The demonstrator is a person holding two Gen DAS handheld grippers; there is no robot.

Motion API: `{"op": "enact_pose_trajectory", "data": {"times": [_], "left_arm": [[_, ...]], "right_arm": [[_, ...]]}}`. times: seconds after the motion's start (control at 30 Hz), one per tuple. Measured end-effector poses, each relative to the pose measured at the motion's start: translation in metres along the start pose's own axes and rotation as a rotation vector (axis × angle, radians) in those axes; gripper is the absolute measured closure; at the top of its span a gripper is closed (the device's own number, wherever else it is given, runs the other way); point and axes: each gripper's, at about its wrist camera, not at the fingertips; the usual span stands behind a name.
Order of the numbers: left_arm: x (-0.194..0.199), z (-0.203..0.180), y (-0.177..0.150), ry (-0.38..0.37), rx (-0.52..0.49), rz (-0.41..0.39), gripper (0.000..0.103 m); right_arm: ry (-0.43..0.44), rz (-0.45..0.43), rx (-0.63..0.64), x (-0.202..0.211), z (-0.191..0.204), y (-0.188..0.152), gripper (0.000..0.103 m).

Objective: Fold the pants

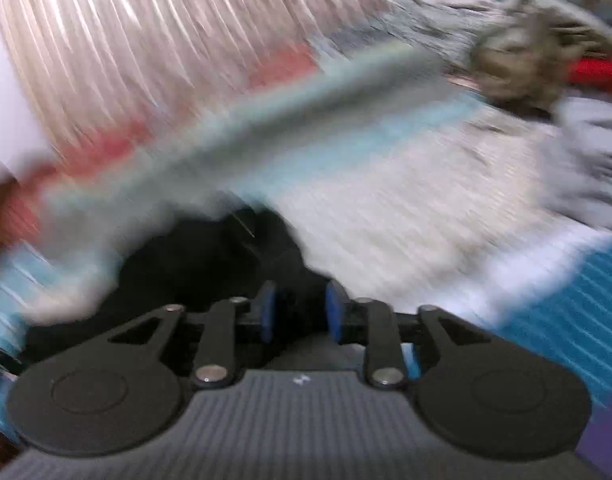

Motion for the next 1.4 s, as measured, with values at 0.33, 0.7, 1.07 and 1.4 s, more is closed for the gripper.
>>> {"op": "enact_pose_trajectory", "data": {"times": [0.33,0.7,1.07,1.4], "left_arm": [[-0.004,-0.001,-0.013,0.031,0.026,0.005,0.094],[-0.004,0.006,-0.011,0.062,0.005,0.021,0.093],[0.006,0.002,-0.006,0.056,-0.004,-0.008,0.094],[0.061,-0.046,0.105,-0.115,0.037,-0.205,0.094]], "right_arm": [[0.141,-0.101,0.276,-0.045,0.059,0.073,0.062],[0.269,0.189,0.115,-0.186,0.140,0.103,0.090],[0.106,-0.177,-0.096,-0.047,-0.050,0.205,0.091],[0.129,-0.224,-0.371,-0.049,-0.093,0.266,0.091]]}}
Point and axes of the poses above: each gripper's, at about its wrist camera, not at the fingertips, and x roughly against the way its jaws point, z to its left, y to its top, and after that the axes turned 8 degrees about -y, right-handed
